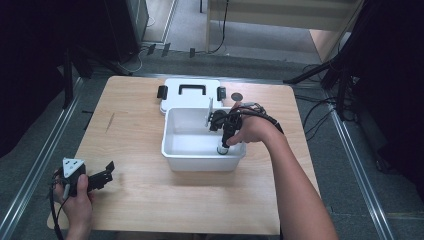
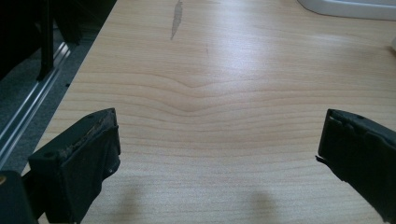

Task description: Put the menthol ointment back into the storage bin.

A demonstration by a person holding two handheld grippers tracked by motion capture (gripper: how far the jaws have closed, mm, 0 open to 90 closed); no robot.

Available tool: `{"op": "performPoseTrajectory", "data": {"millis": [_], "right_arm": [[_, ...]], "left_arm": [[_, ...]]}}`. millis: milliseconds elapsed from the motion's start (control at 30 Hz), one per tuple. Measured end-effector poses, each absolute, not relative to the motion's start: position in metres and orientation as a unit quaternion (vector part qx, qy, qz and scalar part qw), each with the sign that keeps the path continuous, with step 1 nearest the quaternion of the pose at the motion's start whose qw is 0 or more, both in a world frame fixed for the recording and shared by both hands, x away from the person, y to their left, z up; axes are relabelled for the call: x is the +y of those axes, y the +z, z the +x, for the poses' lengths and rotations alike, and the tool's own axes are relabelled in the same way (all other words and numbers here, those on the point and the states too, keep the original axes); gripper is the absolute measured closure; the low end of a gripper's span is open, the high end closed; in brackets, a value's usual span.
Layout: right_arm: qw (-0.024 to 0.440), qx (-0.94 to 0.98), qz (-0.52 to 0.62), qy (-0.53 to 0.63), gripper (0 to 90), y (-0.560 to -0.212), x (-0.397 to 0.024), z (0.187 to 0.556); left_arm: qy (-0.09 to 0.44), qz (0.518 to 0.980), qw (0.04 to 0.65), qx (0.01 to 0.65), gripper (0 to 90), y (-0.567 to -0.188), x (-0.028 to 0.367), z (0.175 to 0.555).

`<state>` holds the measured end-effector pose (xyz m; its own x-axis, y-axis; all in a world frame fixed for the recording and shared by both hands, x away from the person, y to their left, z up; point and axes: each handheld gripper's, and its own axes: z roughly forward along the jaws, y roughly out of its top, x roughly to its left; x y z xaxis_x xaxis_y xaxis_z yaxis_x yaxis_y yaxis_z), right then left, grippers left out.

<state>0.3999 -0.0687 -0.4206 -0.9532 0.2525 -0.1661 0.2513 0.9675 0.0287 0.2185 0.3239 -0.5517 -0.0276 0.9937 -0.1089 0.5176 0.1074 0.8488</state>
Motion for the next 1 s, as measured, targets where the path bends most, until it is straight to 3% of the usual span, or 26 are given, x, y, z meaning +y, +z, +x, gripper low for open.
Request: {"op": "performPoseTrajectory", "data": {"millis": [300, 400, 600, 1000], "right_arm": [[0.093, 0.98, 0.169, 0.042, 28.3, -0.39, -0.078, 0.39], [0.09, 0.975, 0.193, 0.062, 15.2, -0.375, -0.085, 0.385], [0.099, 0.96, 0.247, 0.083, 5.8, -0.362, -0.101, 0.383], [0.125, 0.932, 0.314, 0.128, 0.9, -0.359, -0.144, 0.376]], "left_arm": [[0.317, 0.59, 0.375, 0.64, 0.0, -0.552, 0.324, 0.218], [0.317, 0.59, 0.375, 0.641, 0.0, -0.552, 0.324, 0.218], [0.316, 0.59, 0.375, 0.641, 0.0, -0.552, 0.324, 0.218], [0.316, 0.59, 0.375, 0.642, 0.0, -0.552, 0.323, 0.219]]}}
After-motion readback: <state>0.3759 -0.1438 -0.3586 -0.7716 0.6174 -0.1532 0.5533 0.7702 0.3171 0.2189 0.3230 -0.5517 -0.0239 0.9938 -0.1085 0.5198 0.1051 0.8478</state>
